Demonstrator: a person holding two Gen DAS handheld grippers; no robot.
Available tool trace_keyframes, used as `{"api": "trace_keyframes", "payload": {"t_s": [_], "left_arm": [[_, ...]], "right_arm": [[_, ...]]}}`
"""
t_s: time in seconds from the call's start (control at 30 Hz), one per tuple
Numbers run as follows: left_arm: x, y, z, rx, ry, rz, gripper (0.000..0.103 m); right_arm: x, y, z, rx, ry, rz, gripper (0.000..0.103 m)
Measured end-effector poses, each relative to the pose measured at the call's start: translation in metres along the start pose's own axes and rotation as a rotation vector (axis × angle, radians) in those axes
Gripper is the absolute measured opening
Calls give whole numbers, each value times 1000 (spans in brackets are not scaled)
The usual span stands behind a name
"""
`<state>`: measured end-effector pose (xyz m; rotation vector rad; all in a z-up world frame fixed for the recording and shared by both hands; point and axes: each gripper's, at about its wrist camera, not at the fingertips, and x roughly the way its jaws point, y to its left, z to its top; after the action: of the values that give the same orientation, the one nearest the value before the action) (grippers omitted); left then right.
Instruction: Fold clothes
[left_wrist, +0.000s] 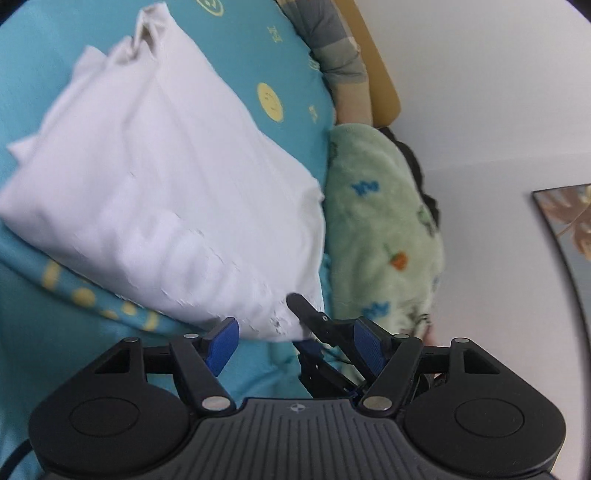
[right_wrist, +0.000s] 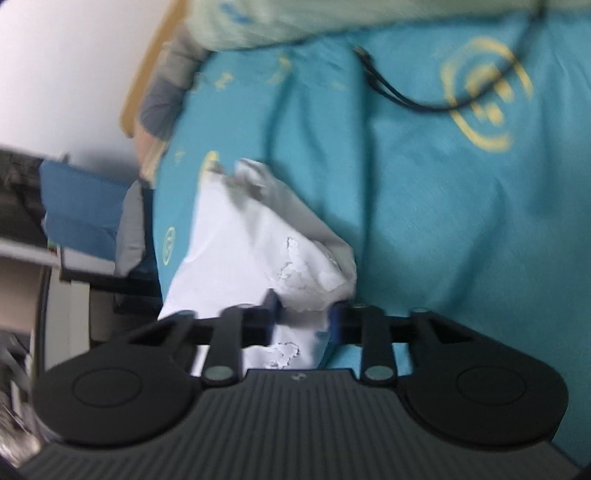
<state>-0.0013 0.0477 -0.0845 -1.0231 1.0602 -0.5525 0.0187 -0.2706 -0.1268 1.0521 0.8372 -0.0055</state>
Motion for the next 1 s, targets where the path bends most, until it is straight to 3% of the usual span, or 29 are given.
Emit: {"api": "trace_keyframes", "payload": {"t_s": [0.1, 0.2, 0.33, 0.5, 0.77, 0.93, 1.0], "left_arm": [[7, 6, 1, -59, 13, -68, 82], [12, 18, 7, -130, 4, -68, 85], [-3, 48, 17, -295, -138, -21, 84], [-32, 75, 15, -456, -324, 74, 68], [-40, 61, 19, -369, -348, 91, 30], [-43, 24, 29, -352, -280, 98, 21], [-43, -9, 34, -275, -268, 114, 21]], "right_arm": [[-15, 13, -2, -57, -65, 118, 19], [-24, 24, 0, -85, -102, 217, 18], [-25, 28, 3, -112, -120, 241, 18], [-23, 23, 9, -71, -136, 240, 17], [-32, 21, 7, -68, -172, 222, 16], [-64, 31, 5, -82, -220, 237, 16], [-82, 38, 12, -91, -245, 243, 16]]}}
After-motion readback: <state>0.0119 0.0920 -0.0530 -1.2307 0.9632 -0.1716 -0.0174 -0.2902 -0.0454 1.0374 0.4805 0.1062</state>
